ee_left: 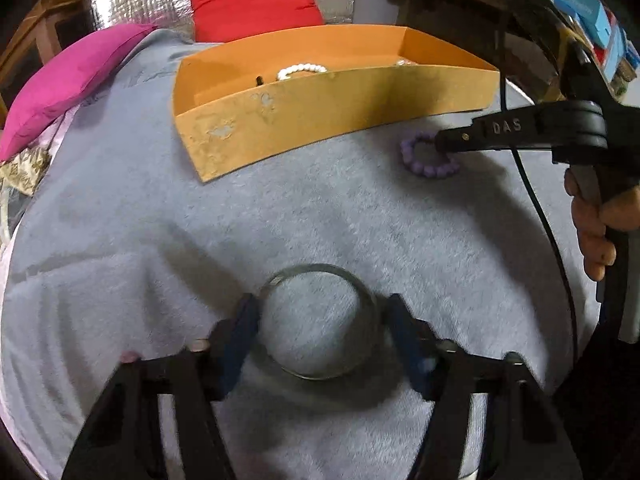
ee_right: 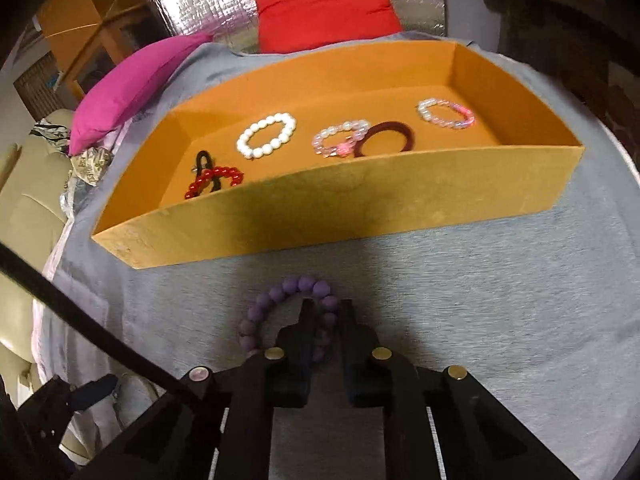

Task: Organize jewelry
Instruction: 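Grasp the silver bangle rim with the left tool while the right tool grasps the purple bead bracelet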

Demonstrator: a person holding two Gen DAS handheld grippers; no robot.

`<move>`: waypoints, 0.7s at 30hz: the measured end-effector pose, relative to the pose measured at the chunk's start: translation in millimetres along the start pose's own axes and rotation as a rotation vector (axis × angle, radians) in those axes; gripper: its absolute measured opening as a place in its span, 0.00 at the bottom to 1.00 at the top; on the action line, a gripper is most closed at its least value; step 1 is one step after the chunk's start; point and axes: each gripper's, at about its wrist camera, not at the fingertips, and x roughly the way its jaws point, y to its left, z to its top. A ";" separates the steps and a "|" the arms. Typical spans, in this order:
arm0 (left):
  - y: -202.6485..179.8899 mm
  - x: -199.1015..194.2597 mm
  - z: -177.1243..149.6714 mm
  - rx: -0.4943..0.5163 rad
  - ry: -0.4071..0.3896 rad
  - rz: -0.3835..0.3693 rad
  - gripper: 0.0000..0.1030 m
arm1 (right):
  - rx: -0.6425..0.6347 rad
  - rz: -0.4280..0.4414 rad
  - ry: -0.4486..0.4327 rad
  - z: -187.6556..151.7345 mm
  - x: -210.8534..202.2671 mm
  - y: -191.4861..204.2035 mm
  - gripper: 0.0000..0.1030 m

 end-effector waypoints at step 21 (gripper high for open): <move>6.0 23.4 29.8 0.019 -0.003 0.016 0.66 | 0.158 0.053 0.059 -4.0 -19.8 -63.9 0.26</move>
